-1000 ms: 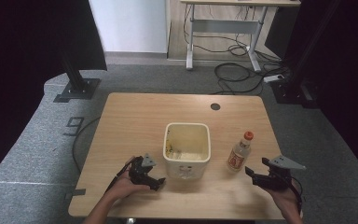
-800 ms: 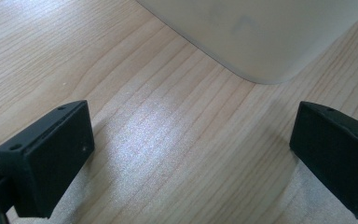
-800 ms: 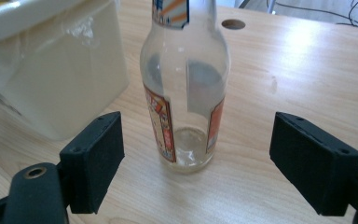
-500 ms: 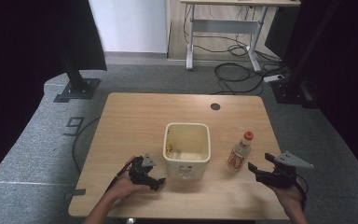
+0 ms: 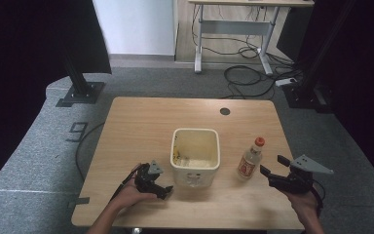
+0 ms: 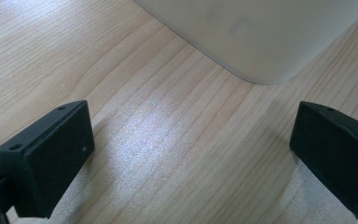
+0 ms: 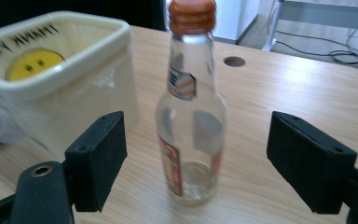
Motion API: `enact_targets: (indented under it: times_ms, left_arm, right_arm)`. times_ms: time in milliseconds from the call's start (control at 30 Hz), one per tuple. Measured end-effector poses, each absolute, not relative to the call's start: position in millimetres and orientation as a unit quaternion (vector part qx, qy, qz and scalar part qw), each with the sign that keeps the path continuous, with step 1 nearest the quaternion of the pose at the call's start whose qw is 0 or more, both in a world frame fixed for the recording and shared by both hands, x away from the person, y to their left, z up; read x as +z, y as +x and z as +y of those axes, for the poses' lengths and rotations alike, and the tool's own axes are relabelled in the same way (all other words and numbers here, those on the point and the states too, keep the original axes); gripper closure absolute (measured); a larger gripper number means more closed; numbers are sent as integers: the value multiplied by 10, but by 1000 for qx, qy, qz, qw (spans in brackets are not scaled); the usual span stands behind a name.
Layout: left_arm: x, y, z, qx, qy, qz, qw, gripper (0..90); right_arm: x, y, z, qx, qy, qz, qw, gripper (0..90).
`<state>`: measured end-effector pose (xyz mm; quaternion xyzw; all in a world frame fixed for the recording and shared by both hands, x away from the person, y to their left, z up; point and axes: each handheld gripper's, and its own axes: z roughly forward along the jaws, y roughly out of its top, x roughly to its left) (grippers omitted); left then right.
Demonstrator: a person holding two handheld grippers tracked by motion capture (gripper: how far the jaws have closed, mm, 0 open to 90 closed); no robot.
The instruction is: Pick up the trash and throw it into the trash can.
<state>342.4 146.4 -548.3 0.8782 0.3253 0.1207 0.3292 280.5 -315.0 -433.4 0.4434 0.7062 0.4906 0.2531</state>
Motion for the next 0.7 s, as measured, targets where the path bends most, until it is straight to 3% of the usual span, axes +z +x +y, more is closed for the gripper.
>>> enact_targets:
  times_ms: [700]
  left_arm:
    - [-5482, 3423, 1462, 121, 878, 326, 329, 0]
  right_arm:
    - [-4159, 3022, -3020, 496, 431, 704, 269, 263]
